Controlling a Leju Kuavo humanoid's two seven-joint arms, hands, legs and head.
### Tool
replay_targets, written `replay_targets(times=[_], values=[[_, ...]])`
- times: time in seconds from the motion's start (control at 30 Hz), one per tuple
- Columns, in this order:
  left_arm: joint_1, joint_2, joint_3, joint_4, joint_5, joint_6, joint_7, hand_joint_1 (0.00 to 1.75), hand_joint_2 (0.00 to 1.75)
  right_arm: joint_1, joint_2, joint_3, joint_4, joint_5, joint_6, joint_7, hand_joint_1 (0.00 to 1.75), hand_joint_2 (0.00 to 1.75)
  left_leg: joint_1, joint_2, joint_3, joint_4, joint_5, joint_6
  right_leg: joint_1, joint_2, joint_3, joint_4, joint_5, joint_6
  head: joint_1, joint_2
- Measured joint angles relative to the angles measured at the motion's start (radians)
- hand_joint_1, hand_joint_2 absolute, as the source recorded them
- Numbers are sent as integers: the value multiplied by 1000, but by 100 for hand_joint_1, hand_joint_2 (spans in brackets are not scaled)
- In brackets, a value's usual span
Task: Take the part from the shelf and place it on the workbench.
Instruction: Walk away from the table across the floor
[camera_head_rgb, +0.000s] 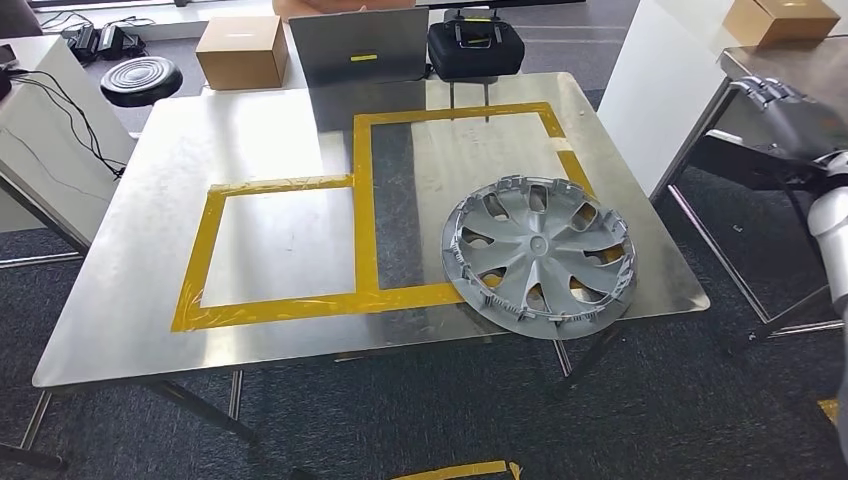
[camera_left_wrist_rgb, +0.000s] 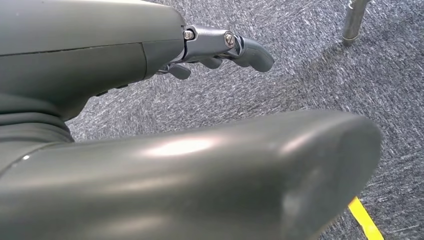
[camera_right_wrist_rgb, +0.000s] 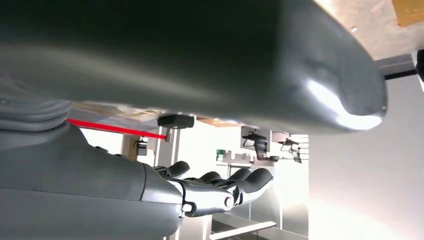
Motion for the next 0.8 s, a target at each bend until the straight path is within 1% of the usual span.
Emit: replay_targets(times=[0.2, 0.27, 0.33, 0.4, 0.43, 0.47, 0.53, 0.57, 0.6, 0.63, 0.67, 0.7, 0.73, 0.77, 0.8], values=[[-2, -4, 18, 0, 16, 0, -15, 0, 0, 51, -19, 58, -63, -38, 7, 14, 0, 0, 0, 1, 0, 0, 0, 0, 0, 0, 0, 0, 0, 0, 0, 0], [-2, -4, 22, 0, 17, 0, -16, 0, 0, 65, -21, 78, -84, -39, 9, 27, 0, 0, -3, 1, -1, 3, -2, 6, -3, 0, 0, -2, 2, 4, 0, 0], [-2, -4, 26, 0, 17, -1, -17, 0, 0, 72, -23, 97, -104, -40, 15, 39, 0, 0, -6, 1, -2, 4, 0, 14, -6, 0, 1, -6, 6, 11, -1, 0], [-3, -5, 29, 0, 17, -2, -18, 0, 0, 75, -30, 110, -126, -43, 23, 47, 0, 0, -1, 2, 4, -15, 13, 20, -3, 1, 2, -6, 4, 16, -1, 0], [-4, -6, 30, 0, 17, -3, -18, 0, 0, 76, -34, 114, -134, -45, 27, 51, 0, 0, 2, 3, 8, -28, 21, 24, -3, 1, -5, 9, -10, 18, 1, 0], [-4, -7, 31, 0, 17, -3, -16, 0, 0, 76, -39, 119, -141, -45, 31, 53, 0, 0, 6, 5, 11, -39, 28, 27, -2, 1, -20, 43, -34, 19, 2, 0], [-5, -9, 32, 0, 15, -4, -12, 0, 0, 81, -44, 131, -151, -46, 39, 61, 0, 0, 9, 6, 9, -45, 36, 31, -7, 0, -73, 162, -99, 26, 5, 0], [-5, -10, 33, 0, 14, -4, -8, 0, 0, 86, -45, 137, -155, -45, 42, 66, 0, 0, 10, 7, 6, -43, 37, 29, -11, 0, -98, 218, -118, 32, 6, 0], [-5, -10, 33, 0, 11, -5, -6, 0, 0, 92, -46, 145, -159, -44, 44, 72, 0, 0, 13, 7, 2, -40, 37, 27, -16, 0, -111, 247, -120, 38, 6, 0], [-5, -11, 34, 0, 8, -6, -3, 0, 0, 97, -46, 152, -164, -42, 44, 79, 0, 0, 16, 8, -4, -34, 38, 24, -23, -1, -107, 240, -103, 45, 6, 0], [-6, -11, 34, 0, 6, -8, -2, 0, 0, 99, -47, 158, -169, -39, 43, 86, 0, 0, 21, 8, -11, -26, 37, 19, -30, -2, -84, 194, -71, 53, 6, 0], [-7, -11, 35, 0, 4, -9, -1, 0, 0, 100, -48, 165, -174, -35, 41, 92, 0, 0, 25, 7, -19, -15, 36, 11, -38, -4, -50, 126, -43, 64, 6, 0], [-8, -11, 35, -1, 3, -10, 1, 0, 0, 101, -48, 172, -178, -31, 38, 98, 0, 0, 27, 6, -27, -6, 34, 1, -40, -2, -22, 73, -20, 68, 8, 0], [-8, -10, 36, -1, 2, -11, 2, 0, 0, 103, -49, 179, -182, -28, 34, 103, 0, 0, 27, 5, -34, 3, 34, -9, -42, 1, -5, 37, -7, 67, 10, 0], [-9, -10, 36, -1, 1, -12, 3, 0, 0, 107, -49, 185, -185, -26, 30, 107, 0, 0, 25, 2, -39, 9, 35, -18, -41, 5, -1, 26, -7, 59, 11, 0]])
